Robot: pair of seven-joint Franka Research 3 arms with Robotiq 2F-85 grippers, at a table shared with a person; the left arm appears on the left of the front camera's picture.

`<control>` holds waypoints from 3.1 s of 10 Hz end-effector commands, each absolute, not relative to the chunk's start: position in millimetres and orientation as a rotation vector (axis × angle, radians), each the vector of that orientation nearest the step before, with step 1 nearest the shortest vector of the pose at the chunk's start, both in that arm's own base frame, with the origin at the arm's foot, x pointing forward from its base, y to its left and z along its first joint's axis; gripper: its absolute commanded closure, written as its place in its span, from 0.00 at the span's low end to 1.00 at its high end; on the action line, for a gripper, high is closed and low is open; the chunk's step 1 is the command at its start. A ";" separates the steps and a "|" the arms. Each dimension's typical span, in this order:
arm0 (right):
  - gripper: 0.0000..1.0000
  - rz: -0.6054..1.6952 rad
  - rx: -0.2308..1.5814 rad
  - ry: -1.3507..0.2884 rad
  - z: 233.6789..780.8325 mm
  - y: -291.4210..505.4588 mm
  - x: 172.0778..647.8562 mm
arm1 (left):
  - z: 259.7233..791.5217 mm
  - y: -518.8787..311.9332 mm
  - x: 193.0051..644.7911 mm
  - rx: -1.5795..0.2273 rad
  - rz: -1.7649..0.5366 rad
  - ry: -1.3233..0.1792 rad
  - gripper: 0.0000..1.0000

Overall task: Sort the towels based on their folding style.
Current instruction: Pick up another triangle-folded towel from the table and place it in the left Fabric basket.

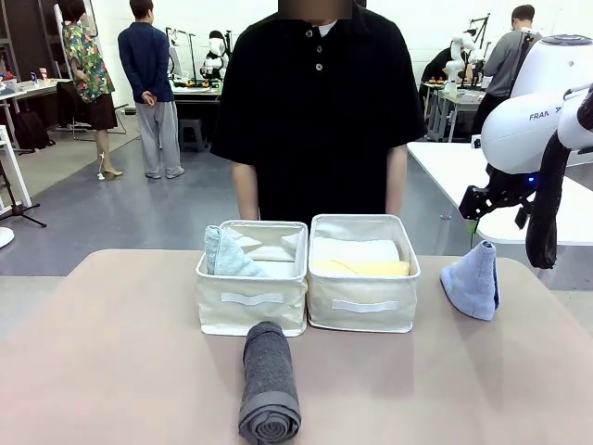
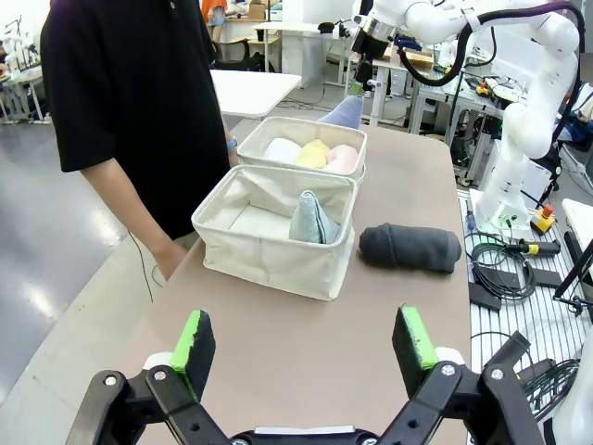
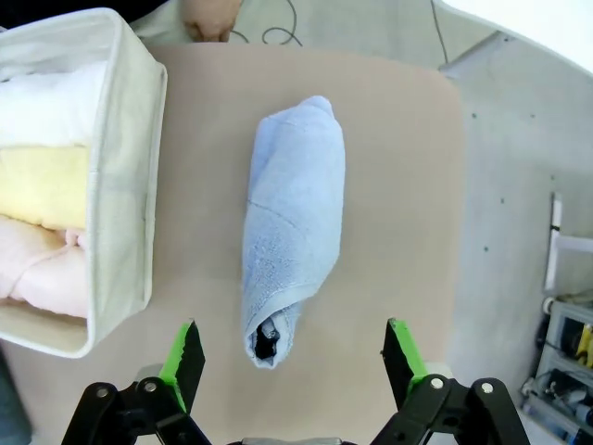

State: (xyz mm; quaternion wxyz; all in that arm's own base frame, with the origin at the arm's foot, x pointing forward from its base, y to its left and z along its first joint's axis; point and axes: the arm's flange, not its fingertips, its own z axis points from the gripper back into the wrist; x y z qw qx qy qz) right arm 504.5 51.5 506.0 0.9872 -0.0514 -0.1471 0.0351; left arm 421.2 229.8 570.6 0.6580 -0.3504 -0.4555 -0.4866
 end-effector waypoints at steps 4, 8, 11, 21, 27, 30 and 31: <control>0.00 0.063 -0.137 -0.224 485.6 52.0 526.2 | 571.2 228.0 419.7 -0.784 -1.097 -1.044 0.00; 0.00 0.069 -0.091 -0.116 457.2 51.4 552.9 | 571.2 228.0 419.7 -0.784 -1.097 -1.044 0.00; 0.00 0.071 -0.019 -0.047 443.6 45.3 562.5 | 571.2 228.0 419.7 -0.784 -1.097 -1.044 0.00; 1.00 0.116 -0.009 0.014 442.8 40.3 557.8 | 571.2 228.0 419.7 -0.784 -1.097 -1.044 0.00; 0.85 0.389 -0.119 -0.128 560.3 52.2 447.0 | 571.2 228.0 419.7 -0.784 -1.097 -1.044 0.00; 0.85 0.528 -0.093 -0.197 614.9 65.5 386.8 | 571.2 228.0 419.7 -0.784 -1.097 -1.044 0.00; 0.85 0.555 -0.072 -0.196 618.1 63.0 379.4 | 571.2 228.0 419.7 -0.784 -1.097 -1.044 0.00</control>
